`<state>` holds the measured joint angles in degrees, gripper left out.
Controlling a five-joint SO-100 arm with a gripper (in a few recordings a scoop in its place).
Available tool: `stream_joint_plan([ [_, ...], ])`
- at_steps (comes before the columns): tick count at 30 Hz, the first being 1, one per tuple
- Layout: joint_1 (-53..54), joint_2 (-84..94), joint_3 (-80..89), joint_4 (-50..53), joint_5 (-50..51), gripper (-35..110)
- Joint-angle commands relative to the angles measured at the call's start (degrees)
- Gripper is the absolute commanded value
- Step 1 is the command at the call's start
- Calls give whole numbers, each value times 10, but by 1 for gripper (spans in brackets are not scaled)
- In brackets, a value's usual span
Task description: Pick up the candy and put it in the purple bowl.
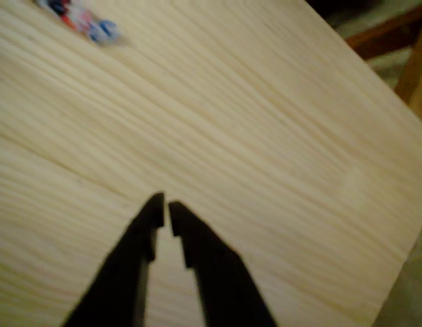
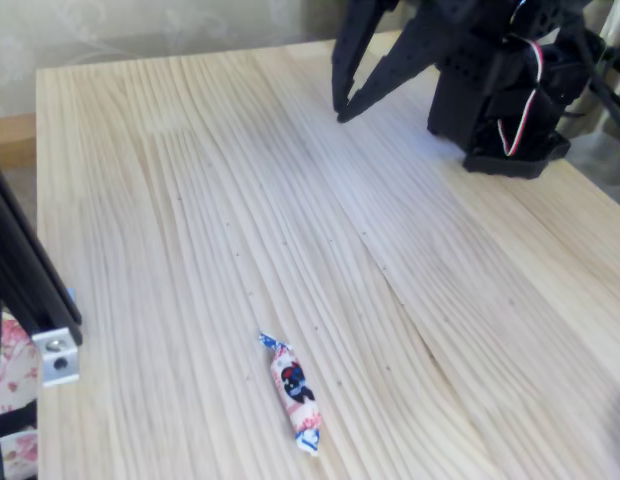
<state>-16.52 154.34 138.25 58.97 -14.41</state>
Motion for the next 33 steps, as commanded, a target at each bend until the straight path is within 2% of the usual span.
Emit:
stream_joint_plan([
  [1, -35, -103, -115, -51, -25, -1],
  [17, -163, -307, -122, -271, -178, 0],
  [29, -192, -432, -193, -304, -224, 0],
  [33, -184, -468, -228, -287, -232, 0],
])
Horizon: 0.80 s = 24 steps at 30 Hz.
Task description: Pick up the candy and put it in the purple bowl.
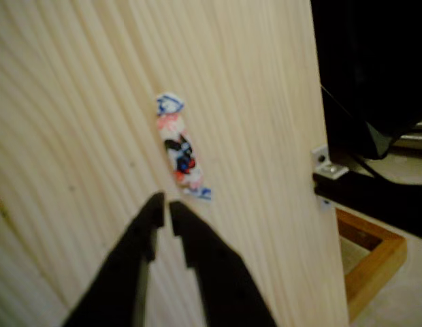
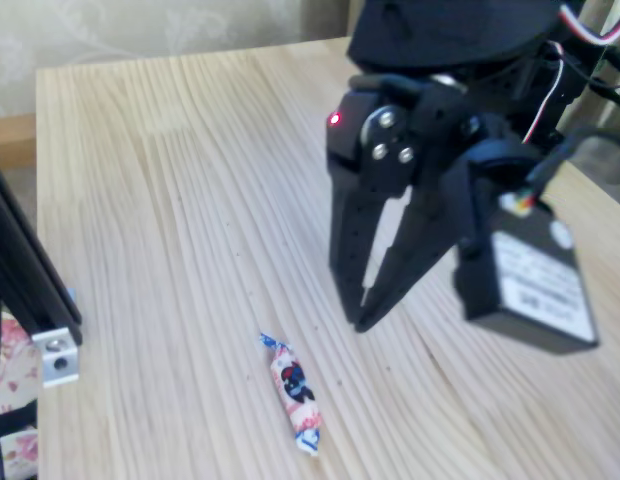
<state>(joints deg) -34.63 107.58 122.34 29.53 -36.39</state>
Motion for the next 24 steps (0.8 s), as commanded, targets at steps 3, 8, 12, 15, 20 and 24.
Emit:
stream_joint_plan([
  [3, 4, -28, -94, 11, -18, 2],
  [8, 11, -58, -109, 18, -40, 6],
  [12, 16, -76, -131, 53, -71, 6],
  [15, 16, -93, -136, 54, -83, 6],
  [20, 21, -134, -171, 47, -83, 6],
  [24, 25, -162, -194, 47, -103, 9],
])
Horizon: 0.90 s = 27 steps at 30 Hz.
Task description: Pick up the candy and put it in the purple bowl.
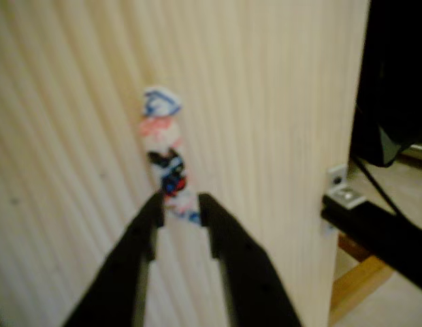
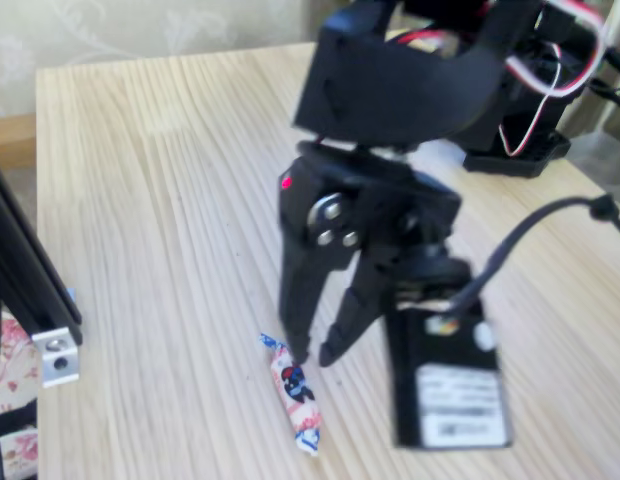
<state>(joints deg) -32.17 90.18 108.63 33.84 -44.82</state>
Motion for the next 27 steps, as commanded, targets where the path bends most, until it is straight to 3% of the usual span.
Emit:
stream_joint_plan([
  [1, 1, 7, -61, 4, -21, 10],
  [15, -16, 0, -69, 59, -39, 17],
  [27, -27, -47, -69, 34, -36, 15],
])
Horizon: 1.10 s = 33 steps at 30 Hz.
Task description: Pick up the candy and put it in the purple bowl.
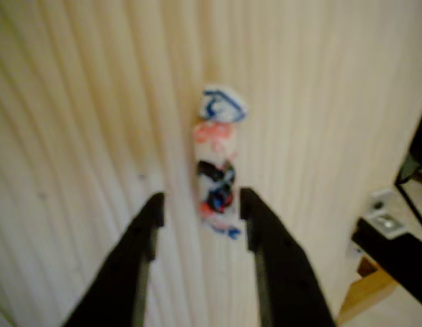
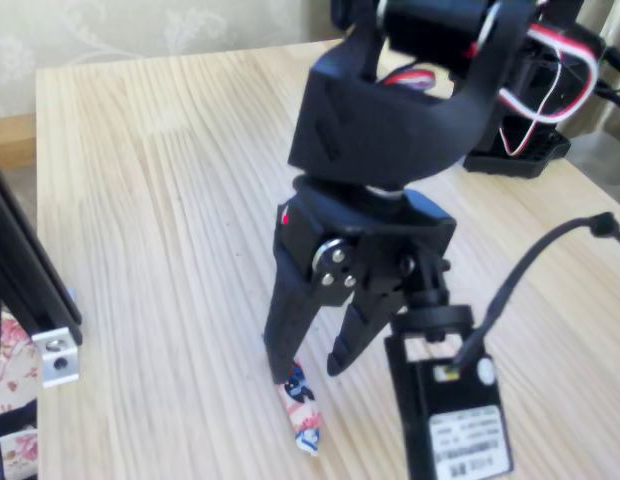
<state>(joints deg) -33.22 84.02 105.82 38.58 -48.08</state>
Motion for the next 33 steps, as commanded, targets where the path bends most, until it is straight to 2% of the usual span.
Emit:
stream_joint_plan([
  [1, -16, 11, -41, -18, -4, 15],
  [9, -11, -24, -44, -47, -11, 14],
  [14, -3, -49, -62, -55, -13, 4],
  [23, 11, -58, -89, -48, -11, 1],
  [33, 34, 49, -175, 155, 127, 1],
])
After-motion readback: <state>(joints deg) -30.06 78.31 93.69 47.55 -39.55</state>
